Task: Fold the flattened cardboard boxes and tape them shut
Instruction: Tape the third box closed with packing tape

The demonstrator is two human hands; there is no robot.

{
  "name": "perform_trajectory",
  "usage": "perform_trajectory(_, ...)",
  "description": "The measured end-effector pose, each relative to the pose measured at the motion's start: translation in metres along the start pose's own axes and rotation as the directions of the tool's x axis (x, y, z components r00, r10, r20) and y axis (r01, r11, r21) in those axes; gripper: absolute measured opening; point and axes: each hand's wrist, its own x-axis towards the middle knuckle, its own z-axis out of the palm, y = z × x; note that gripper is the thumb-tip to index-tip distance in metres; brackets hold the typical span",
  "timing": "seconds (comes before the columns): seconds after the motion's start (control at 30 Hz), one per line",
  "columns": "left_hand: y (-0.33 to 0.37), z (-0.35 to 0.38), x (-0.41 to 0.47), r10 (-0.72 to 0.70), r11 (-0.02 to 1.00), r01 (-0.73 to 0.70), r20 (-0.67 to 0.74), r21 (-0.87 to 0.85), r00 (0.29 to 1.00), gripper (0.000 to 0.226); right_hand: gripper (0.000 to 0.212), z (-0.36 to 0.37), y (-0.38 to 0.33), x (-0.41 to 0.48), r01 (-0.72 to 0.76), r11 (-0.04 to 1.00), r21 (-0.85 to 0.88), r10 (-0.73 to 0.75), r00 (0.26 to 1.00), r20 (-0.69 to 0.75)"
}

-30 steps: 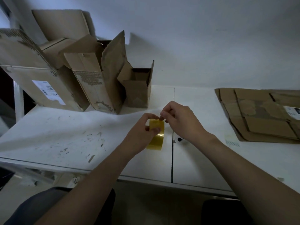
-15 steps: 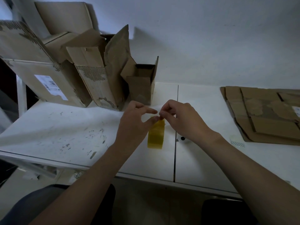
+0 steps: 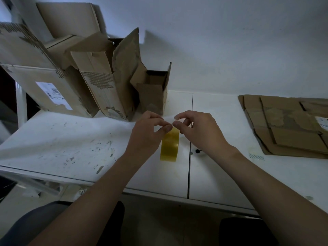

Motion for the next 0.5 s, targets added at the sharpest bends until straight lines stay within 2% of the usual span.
perform_trajectory(0.07,-0.0004,-0.0001,0.0009,-0.028,1.000,0.028,0.008,-0.011,1.000,0.025,0.050,-0.0020,0.0019,0.0004,-0.009,1.000,0.023,0.009,1.000,-0.015)
perform_trajectory(0.2,-0.0013,-0.0022,0.0007,-0.088,0.995,0.088,-0.001,-0.043,0.996,0.023,0.026,-0.0064,0.0070,-0.0017,0.076,0.994,0.078,-0.068,0.993,-0.093)
perform_trajectory(0.33,0.0002,-0.0035,0.0005,-0.102,0.993,0.101,-0.006,-0.058,0.995,0.019,0.011,-0.0012,0.0075,-0.0032,0.140,0.988,-0.065,-0.140,0.990,-0.003)
perform_trajectory(0.43,0.0012,-0.0044,-0.0010,-0.073,0.996,0.073,0.002,-0.059,0.997,0.017,0.026,0.0010,0.0082,-0.0016,0.151,0.983,-0.103,-0.148,0.988,0.040)
perform_trajectory(0.5,0.0006,-0.0060,-0.0015,-0.060,0.996,0.061,0.010,-0.058,0.998,0.017,0.028,0.0011,0.0069,-0.0004,0.174,0.979,-0.105,-0.170,0.985,0.044)
